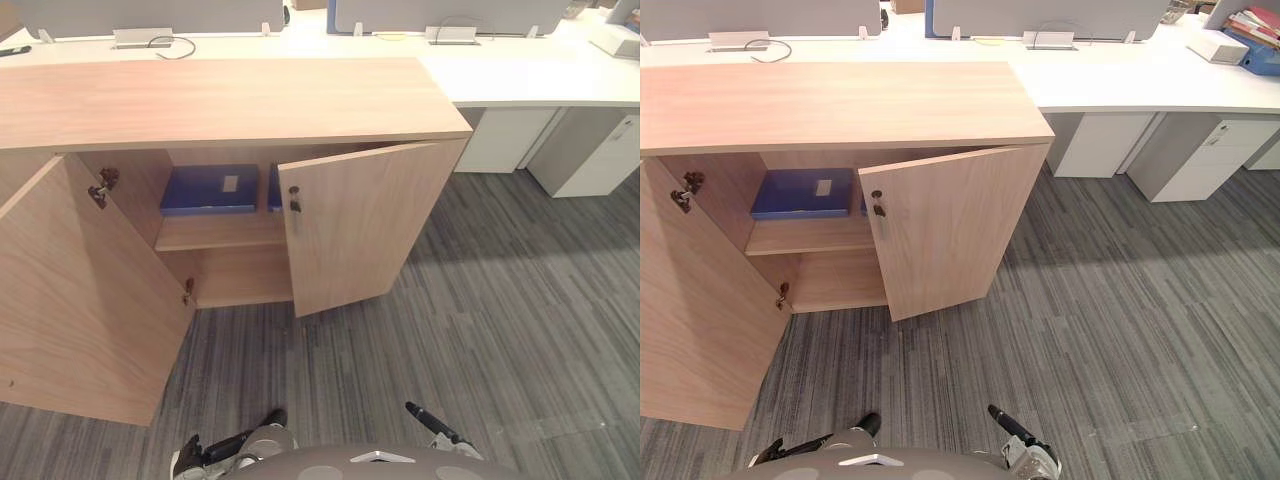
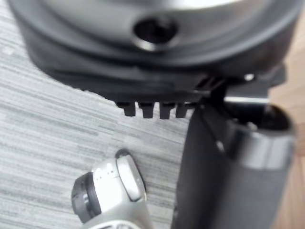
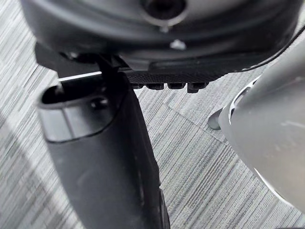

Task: Walk over to the cabinet, pick up the folder, carry it to the office cabinet, place the folder inside the office cabinet, then close the office cabinet door

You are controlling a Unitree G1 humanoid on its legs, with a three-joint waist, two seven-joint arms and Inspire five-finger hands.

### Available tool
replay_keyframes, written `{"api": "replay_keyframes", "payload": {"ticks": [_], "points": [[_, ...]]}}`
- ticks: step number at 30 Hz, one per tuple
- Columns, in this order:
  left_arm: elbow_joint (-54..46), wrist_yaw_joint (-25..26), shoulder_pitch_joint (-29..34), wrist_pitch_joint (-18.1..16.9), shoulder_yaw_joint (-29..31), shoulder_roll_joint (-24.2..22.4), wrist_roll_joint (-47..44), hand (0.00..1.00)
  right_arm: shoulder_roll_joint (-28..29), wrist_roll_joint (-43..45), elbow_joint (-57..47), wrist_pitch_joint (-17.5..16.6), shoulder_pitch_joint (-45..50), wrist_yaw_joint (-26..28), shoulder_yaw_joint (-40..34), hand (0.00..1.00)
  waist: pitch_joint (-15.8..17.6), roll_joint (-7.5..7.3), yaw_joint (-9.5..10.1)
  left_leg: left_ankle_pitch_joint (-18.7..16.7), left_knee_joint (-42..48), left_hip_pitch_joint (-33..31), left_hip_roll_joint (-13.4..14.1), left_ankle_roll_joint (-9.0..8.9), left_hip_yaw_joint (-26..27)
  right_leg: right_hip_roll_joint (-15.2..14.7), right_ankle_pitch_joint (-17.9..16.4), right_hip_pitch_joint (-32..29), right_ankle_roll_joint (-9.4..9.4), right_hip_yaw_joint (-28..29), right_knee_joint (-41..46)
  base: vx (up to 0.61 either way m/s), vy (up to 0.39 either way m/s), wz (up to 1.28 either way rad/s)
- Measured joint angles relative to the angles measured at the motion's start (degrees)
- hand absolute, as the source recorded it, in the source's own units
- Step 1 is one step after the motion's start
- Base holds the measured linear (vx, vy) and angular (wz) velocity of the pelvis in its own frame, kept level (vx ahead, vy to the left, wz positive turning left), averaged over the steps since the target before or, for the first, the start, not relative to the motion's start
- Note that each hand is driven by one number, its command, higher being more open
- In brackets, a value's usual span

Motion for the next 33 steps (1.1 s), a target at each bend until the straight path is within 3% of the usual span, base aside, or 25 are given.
{"api": "replay_keyframes", "payload": {"ticks": [4, 6, 8, 9, 10, 11, 12, 14, 16, 19, 21, 25, 33], "points": [[-0.4, 0.0, -0.7, -0.2, 0.1, 0.2, -0.5, 1.00, 0.0, -5.0, -1.4, 0.0, 0.3, 0.2, 5.4, 1.00, 0.3, -0.42, -0.06, 0.7, 0.7, -0.5, -1.2, -0.20, -3.0, -0.1, 0.6, 3.4, 0.15, -4.6, -2.4, 0.04, 0.025, 0.55], [-1.8, -0.1, -1.3, -0.3, 0.1, 0.0, -1.0, 1.00, 0.0, -6.6, -1.9, 0.1, 0.1, 0.4, 7.8, 1.00, 0.7, -0.67, -0.25, 0.8, 4.4, -3.1, -3.2, 0.02, -1.7, -0.8, 0.6, 4.5, 0.15, -8.3, -2.4, 0.00, 0.063, 0.81], [-2.8, -0.2, -1.8, -0.4, 0.1, -0.3, -1.0, 1.00, 0.5, -6.7, -1.8, 0.3, -1.0, 0.7, 7.7, 1.00, 1.5, -0.68, -0.07, 1.7, 6.9, -5.6, -3.7, 1.33, 4.8, -1.8, 0.6, 4.4, 0.12, -10.3, -1.9, -0.06, 0.102, 0.58], [-3.1, -0.3, -1.9, -0.5, 0.6, -0.5, -2.7, 1.00, 1.3, -6.7, -1.9, 0.3, -1.9, 1.0, 7.6, 1.00, 2.4, -1.11, 0.09, 1.7, 7.9, -6.5, -3.5, 3.11, 11.2, -2.9, 0.7, 4.3, 0.07, -11.3, -1.1, -0.10, 0.143, 0.38], [-2.9, -0.4, -2.2, -0.4, 2.4, -1.1, -3.7, 1.00, 1.8, -7.4, -2.1, 0.3, -2.3, 1.2, 7.4, 1.00, 2.8, -1.20, -0.01, -0.9, 13.9, -9.1, -2.7, 6.28, 19.0, -4.0, 0.7, 4.3, 0.15, -12.1, -0.2, -0.09, 0.125, 0.32], [-2.8, -0.1, -1.9, -0.4, 2.9, -1.3, -5.0, 1.00, 1.6, -8.3, -2.3, 0.3, -2.4, 1.3, 6.8, 1.00, 2.7, -0.31, -0.13, -3.6, 19.0, -10.6, -1.9, 7.92, 23.9, -4.4, 0.8, 4.5, 0.45, -12.8, 0.4, -0.05, 0.122, 0.24], [-2.7, 0.0, -1.3, -0.4, 2.9, -1.9, -5.1, 1.00, 1.4, -8.6, -2.3, 0.3, -2.7, 1.4, 6.2, 1.00, 2.7, 0.46, -0.19, -4.3, 19.6, -11.1, -1.7, 7.79, 25.8, -4.6, 0.7, 4.5, 0.65, -13.3, 0.9, -0.03, 0.143, 0.22], [-2.1, -0.1, -1.5, -1.1, 2.5, -1.2, -5.5, 1.00, 1.7, -8.6, -1.5, 0.4, -3.1, 1.8, 5.1, 1.00, 2.8, 0.08, -0.44, -1.4, 15.8, -11.0, -5.4, 8.10, 25.0, -6.7, 0.3, 4.2, 0.51, -13.2, -0.1, -0.06, 0.172, 0.43], [-1.7, -0.3, -1.6, -1.4, 2.2, -0.9, -7.1, 1.00, 1.8, -8.6, -0.9, 0.3, -3.2, 2.6, 4.8, 1.00, 2.6, -0.29, -0.51, 2.3, 9.6, -9.8, -7.4, 8.19, 23.0, -6.9, -0.2, 4.6, -0.38, -13.1, -2.6, -0.03, 0.075, 0.60], [-0.7, -0.9, -1.4, -1.2, 3.2, -0.6, -9.2, 1.00, 1.7, -8.6, -0.5, 0.3, -2.9, 3.9, 0.6, 1.00, 2.1, -0.35, -0.84, 8.8, -1.3, -5.6, -8.3, 8.18, 20.3, -6.5, -0.5, 5.9, -0.97, -13.3, -4.9, -0.01, -0.041, 0.66], [-0.4, -2.4, -0.9, -1.2, 4.9, -1.6, -9.5, 1.00, -0.4, -8.6, 0.4, 1.3, -2.6, 7.1, -7.5, 1.00, 1.7, 0.84, -1.08, 14.6, -10.9, -1.4, -7.9, 7.71, 16.7, -5.7, 0.2, 7.7, -1.44, -15.2, -5.2, -0.01, -0.143, 0.78], [0.0, -3.7, -0.3, -1.1, 6.7, -2.4, -9.5, 1.00, -4.5, -8.9, 1.7, 2.7, -1.7, 7.1, -12.0, 1.00, 1.6, 1.81, -0.79, 15.4, -10.8, -1.5, -8.1, 6.78, 14.1, -4.7, 2.1, 10.4, -0.30, -18.6, -7.8, 0.00, -0.080, 0.40], [-3.0, -4.2, -0.9, -0.6, 10.9, -2.1, -8.9, 1.00, -7.4, -11.0, 1.6, 3.0, -1.5, 7.8, -22.9, 1.00, 2.6, 1.24, -0.33, 15.4, -10.9, -2.5, -8.0, 6.42, 12.6, -3.5, 2.8, 11.7, -0.68, -20.9, -10.7, 0.01, -0.036, 0.11]]}}
